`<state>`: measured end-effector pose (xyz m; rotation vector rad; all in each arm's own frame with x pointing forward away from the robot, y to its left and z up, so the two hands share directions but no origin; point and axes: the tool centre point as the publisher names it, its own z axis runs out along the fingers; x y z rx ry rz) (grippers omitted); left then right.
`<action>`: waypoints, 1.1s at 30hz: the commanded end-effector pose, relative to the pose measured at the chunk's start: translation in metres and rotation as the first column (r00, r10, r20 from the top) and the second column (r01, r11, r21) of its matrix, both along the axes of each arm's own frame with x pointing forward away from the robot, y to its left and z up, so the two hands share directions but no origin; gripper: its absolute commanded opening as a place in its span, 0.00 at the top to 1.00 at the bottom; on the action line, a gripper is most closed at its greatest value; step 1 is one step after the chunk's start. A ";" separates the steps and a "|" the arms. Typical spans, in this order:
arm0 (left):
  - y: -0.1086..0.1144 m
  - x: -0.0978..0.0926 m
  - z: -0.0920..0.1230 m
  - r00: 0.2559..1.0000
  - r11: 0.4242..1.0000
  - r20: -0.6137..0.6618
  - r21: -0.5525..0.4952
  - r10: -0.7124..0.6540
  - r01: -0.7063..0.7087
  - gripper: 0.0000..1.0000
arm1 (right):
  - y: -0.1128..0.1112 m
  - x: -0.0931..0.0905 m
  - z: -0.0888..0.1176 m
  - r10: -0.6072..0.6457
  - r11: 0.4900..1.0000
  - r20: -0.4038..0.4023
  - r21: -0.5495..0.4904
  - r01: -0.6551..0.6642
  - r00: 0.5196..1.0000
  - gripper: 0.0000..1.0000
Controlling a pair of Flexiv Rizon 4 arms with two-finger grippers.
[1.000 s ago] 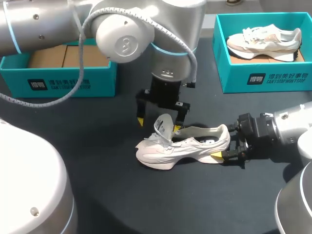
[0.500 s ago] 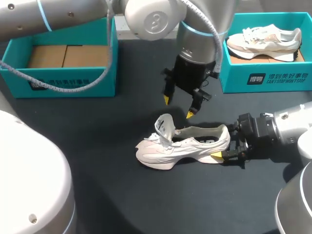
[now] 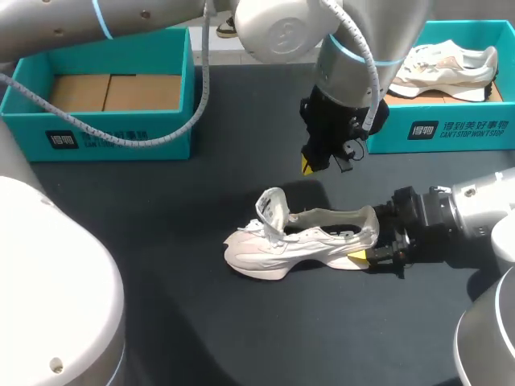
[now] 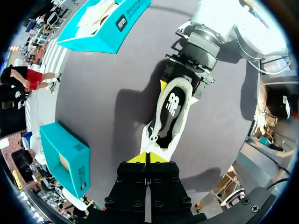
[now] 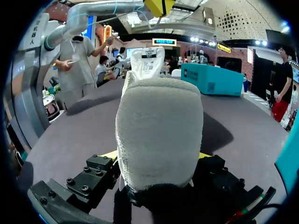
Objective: Take the shoe out of the shoebox, open the shoe tongue, remove and reinsert the insole, then place the shoe into the shoebox
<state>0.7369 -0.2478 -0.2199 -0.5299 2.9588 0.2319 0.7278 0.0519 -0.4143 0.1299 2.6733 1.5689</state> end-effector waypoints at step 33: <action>-0.027 -0.026 -0.072 0.861 0.846 -0.098 -0.273 -0.499 0.459 1.00 | 0.004 0.001 -0.005 -0.003 1.000 0.000 -0.006 0.003 1.000 1.00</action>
